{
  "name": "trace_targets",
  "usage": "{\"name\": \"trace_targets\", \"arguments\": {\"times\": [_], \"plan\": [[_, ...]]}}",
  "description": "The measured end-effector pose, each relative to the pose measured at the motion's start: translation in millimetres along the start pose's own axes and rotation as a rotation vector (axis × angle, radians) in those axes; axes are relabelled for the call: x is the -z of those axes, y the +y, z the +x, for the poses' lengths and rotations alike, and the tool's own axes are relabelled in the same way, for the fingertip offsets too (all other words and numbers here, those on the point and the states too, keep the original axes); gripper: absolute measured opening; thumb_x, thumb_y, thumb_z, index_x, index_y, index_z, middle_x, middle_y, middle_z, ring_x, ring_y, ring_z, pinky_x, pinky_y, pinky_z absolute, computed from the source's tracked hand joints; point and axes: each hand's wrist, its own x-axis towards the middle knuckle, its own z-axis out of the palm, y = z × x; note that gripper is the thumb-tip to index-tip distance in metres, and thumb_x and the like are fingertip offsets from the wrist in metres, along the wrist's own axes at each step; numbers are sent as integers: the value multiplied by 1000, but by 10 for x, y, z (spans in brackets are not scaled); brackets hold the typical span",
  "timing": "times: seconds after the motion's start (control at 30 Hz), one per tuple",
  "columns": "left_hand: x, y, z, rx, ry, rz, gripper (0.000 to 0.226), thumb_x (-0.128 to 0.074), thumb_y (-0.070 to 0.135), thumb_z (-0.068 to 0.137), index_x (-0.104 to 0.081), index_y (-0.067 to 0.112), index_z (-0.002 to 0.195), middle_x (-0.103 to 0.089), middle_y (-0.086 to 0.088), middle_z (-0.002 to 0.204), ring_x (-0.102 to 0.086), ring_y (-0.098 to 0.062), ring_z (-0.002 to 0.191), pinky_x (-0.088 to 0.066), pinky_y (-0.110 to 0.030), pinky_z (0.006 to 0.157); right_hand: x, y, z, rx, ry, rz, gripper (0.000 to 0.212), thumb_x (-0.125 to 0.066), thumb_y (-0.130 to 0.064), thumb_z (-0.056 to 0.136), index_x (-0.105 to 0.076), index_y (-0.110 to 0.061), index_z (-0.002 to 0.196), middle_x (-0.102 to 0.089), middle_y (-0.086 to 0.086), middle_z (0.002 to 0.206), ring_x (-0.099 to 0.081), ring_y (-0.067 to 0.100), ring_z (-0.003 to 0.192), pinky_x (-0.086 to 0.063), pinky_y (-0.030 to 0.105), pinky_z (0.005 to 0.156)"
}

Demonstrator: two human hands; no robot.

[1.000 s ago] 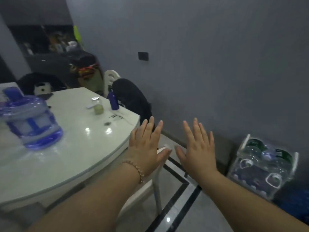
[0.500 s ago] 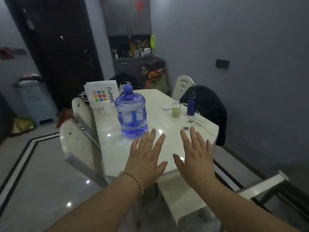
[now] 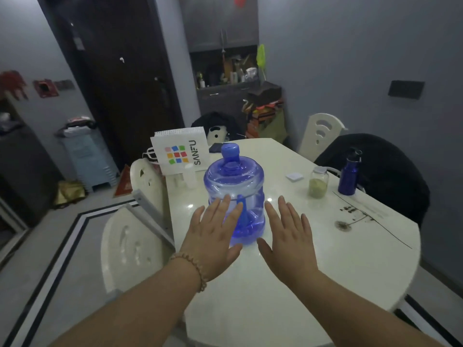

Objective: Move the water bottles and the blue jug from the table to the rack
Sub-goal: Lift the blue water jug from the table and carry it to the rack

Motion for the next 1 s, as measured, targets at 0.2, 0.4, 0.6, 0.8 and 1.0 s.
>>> {"name": "trace_targets", "arguments": {"times": [0.2, 0.4, 0.6, 0.8, 1.0], "plan": [[-285, -492, 504, 16, -8, 27, 83, -62, 58, 76, -31, 21, 144, -32, -9, 151, -35, -27, 136, -21, -43, 107, -367, -40, 528, 37, -57, 39, 78, -53, -43, 90, -5, -30, 150, 1, 1, 159, -1, 20, 145, 3, 39, 113], [-529, -1021, 1094, -130, 49, 5, 77, -57, 54, 83, -27, 18, 144, -35, -12, 149, -36, -30, 135, -31, -49, 105, -736, -125, 930, 43, -65, -31, 83, -58, -41, 87, -5, -30, 150, 2, 2, 159, 1, 20, 145, 2, 40, 115], [-730, -1450, 1908, -274, 156, -178, 74, -54, 48, 87, -25, 15, 147, -21, -16, 154, -25, -35, 138, -24, -47, 111, -1098, -321, 1365, 21, -12, -190, 93, -75, -29, 69, -24, -24, 146, -23, 10, 155, -23, 29, 141, -17, 48, 109], [-860, -1647, 2690, -540, 124, -309, 73, -50, 49, 90, -14, 26, 150, -6, -10, 158, -13, -33, 142, -22, -46, 114, -1402, -587, 1788, -125, 65, -323, 104, -83, -15, 51, -33, -20, 142, -35, 16, 148, -30, 41, 135, -30, 61, 101], [-1065, -1543, 2762, -594, 142, -730, 59, -69, 30, 84, -45, 21, 137, -37, -13, 145, -45, -32, 124, -42, -38, 96, -1469, -645, 1842, -244, 58, -326, 100, -87, -19, 60, -32, -24, 143, -34, 13, 149, -28, 42, 136, -35, 65, 98]]}}
